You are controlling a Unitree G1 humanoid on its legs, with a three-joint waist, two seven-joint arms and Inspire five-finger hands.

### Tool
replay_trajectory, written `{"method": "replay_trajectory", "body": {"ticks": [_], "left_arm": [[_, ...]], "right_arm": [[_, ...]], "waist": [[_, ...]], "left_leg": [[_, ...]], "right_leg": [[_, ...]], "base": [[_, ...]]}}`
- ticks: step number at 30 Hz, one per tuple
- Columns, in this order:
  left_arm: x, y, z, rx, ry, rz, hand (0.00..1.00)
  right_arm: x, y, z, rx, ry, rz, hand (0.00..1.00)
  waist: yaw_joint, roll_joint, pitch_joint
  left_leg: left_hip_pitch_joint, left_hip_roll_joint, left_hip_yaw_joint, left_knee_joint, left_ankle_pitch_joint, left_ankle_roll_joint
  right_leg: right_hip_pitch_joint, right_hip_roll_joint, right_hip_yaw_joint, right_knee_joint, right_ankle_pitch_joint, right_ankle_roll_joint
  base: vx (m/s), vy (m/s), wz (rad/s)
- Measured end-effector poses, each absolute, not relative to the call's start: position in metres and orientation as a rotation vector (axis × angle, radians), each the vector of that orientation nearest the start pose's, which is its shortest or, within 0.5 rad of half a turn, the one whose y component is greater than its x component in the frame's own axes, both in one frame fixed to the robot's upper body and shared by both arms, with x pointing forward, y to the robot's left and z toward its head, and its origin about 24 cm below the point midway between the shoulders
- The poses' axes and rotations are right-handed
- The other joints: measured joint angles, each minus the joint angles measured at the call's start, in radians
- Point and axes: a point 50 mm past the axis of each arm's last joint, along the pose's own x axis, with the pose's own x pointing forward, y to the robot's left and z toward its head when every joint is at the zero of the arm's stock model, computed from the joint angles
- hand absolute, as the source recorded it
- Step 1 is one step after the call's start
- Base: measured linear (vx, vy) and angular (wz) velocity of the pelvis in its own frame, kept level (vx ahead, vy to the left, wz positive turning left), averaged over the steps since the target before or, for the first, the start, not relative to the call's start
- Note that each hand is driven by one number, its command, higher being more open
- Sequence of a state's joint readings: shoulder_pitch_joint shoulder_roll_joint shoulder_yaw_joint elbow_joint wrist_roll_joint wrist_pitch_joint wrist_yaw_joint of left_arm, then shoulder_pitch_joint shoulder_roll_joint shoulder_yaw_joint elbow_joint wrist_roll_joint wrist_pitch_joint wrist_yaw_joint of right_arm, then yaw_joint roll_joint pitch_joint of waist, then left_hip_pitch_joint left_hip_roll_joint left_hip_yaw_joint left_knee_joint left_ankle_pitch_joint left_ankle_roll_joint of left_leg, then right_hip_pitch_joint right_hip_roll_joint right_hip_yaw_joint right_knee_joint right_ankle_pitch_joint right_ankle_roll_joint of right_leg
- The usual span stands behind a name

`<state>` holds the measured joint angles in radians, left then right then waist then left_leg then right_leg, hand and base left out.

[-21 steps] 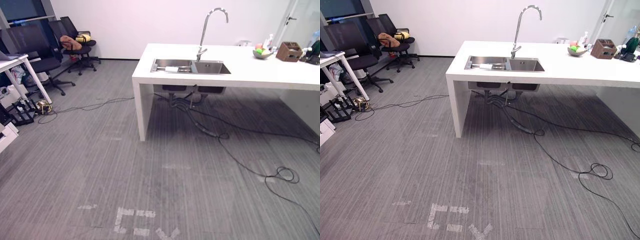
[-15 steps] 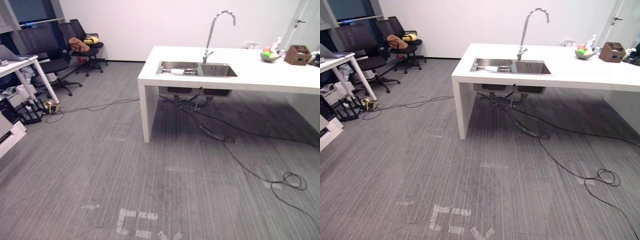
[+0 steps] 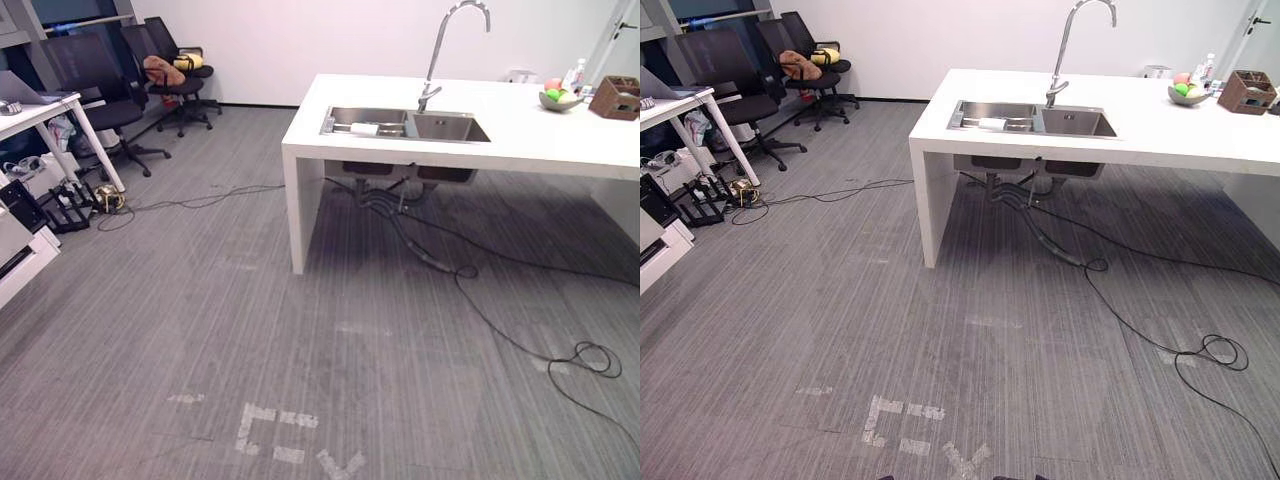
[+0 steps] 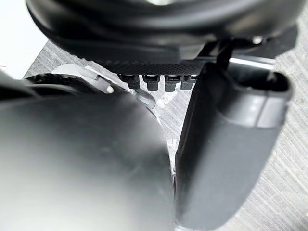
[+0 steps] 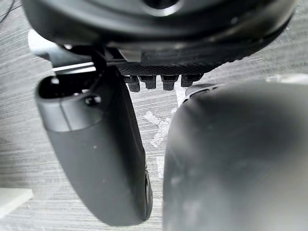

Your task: Walk over to the sink, pick up the cup, carry it to the dishwasher, place the cup inside the dishwasher, then close the dishwasher door

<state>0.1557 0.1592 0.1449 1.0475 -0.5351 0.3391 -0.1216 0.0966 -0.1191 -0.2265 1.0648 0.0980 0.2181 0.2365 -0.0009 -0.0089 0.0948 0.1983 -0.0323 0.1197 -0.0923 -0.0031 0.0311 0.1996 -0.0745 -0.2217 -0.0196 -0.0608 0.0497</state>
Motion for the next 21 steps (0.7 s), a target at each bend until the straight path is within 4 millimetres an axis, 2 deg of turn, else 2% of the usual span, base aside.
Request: {"method": "replay_trajectory", "body": {"ticks": [6,8,9,10,11,12,13,14,15,16,17,18,21], "left_arm": [[0.045,0.208,-0.168,-0.574,1.344,0.45,1.0],[0.047,0.208,-0.167,-0.578,1.335,0.465,1.0],[0.049,0.207,-0.166,-0.578,1.33,0.461,1.0],[0.052,0.206,-0.166,-0.581,1.326,0.449,1.0],[0.053,0.206,-0.165,-0.584,1.328,0.441,1.0],[0.055,0.205,-0.164,-0.591,1.331,0.427,1.0],[0.055,0.205,-0.164,-0.593,1.332,0.422,1.0],[0.056,0.204,-0.163,-0.588,1.336,0.405,1.0],[0.057,0.202,-0.162,-0.589,1.346,0.394,1.0],[0.057,0.202,-0.162,-0.589,1.354,0.391,1.0],[0.058,0.204,-0.161,-0.586,1.362,0.386,1.0],[0.058,0.204,-0.16,-0.566,1.379,0.37,1.0],[0.065,0.202,-0.158,-0.544,1.43,0.332,1.0]], "right_arm": [[0.067,-0.208,-0.167,0.297,1.312,-0.15,1.0],[0.068,-0.207,-0.167,0.31,1.303,-0.167,1.0],[0.069,-0.208,-0.167,0.309,1.298,-0.173,1.0],[0.071,-0.209,-0.166,0.302,1.285,-0.178,1.0],[0.072,-0.209,-0.165,0.296,1.28,-0.185,1.0],[0.072,-0.21,-0.165,0.286,1.272,-0.197,1.0],[0.072,-0.21,-0.165,0.284,1.267,-0.202,1.0],[0.074,-0.211,-0.163,0.283,1.249,-0.214,1.0],[0.077,-0.214,-0.161,0.282,1.225,-0.226,1.0],[0.079,-0.214,-0.161,0.291,1.213,-0.234,1.0],[0.078,-0.215,-0.16,0.303,1.2,-0.25,1.0],[0.076,-0.214,-0.16,0.322,1.19,-0.262,1.0],[0.08,-0.215,-0.159,0.343,1.158,-0.272,1.0]], "waist": [[-0.003,-0.006,0.012],[-0.006,-0.001,0.018],[-0.014,-0.006,0.027],[-0.015,0.0,0.038],[-0.016,-0.006,0.044],[-0.013,-0.01,0.046],[-0.012,-0.013,0.046],[-0.012,-0.012,0.048],[-0.015,-0.006,0.055],[-0.017,-0.008,0.064],[-0.019,-0.002,0.083],[-0.02,-0.002,0.082],[-0.046,0.01,0.106]], "left_leg": [[0.008,-0.001,-0.005,0.0,0.001,-0.001],[0.011,-0.005,-0.022,0.0,0.005,-0.003],[0.012,-0.009,-0.032,0.0,0.008,-0.001],[0.019,-0.015,-0.045,0.0,0.008,-0.001],[0.021,-0.021,-0.052,0.0,0.005,-0.001],[0.025,-0.034,-0.064,0.001,-0.002,0.009],[0.027,-0.043,-0.069,0.001,-0.007,0.018],[0.028,-0.056,-0.073,0.003,-0.015,0.031],[0.029,-0.059,-0.073,0.011,-0.021,0.04],[0.036,-0.06,-0.073,0.015,-0.023,0.049],[0.06,-0.055,-0.078,0.019,-0.029,0.063],[0.062,-0.04,-0.081,0.035,-0.044,0.065],[0.08,0.002,-0.096,0.069,-0.08,0.054]], "right_leg": [[0.009,-0.001,-0.004,0.001,0.0,0.0],[0.017,-0.005,-0.019,0.003,-0.001,0.002],[0.022,-0.01,-0.034,0.012,-0.007,0.01],[0.016,-0.023,-0.045,0.058,-0.032,0.016],[0.006,-0.033,-0.052,0.094,-0.053,0.021],[-0.022,-0.06,-0.06,0.181,-0.1,0.031],[-0.037,-0.076,-0.06,0.225,-0.122,0.038],[-0.081,-0.107,-0.058,0.329,-0.149,0.058],[-0.148,-0.132,-0.056,0.486,-0.153,0.051],[-0.182,-0.147,-0.053,0.571,-0.143,0.037],[-0.23,-0.156,-0.043,0.673,-0.159,0.025],[-0.251,-0.144,-0.044,0.665,-0.185,0.029],[-0.293,-0.086,-0.062,0.521,-0.185,0.024]], "base": [[-0.04,-0.024,0.03],[-0.05,-0.027,0.21],[-0.04,-0.02,0.34],[-0.06,-0.006,0.36],[-0.05,0.013,0.36],[-0.04,0.036,0.28],[-0.01,0.058,0.27],[0.0,0.088,0.2],[0.01,0.079,0.18],[0.02,0.063,0.13],[0.04,0.031,0.1],[0.07,0.019,0.1],[0.13,-0.028,0.09]]}}
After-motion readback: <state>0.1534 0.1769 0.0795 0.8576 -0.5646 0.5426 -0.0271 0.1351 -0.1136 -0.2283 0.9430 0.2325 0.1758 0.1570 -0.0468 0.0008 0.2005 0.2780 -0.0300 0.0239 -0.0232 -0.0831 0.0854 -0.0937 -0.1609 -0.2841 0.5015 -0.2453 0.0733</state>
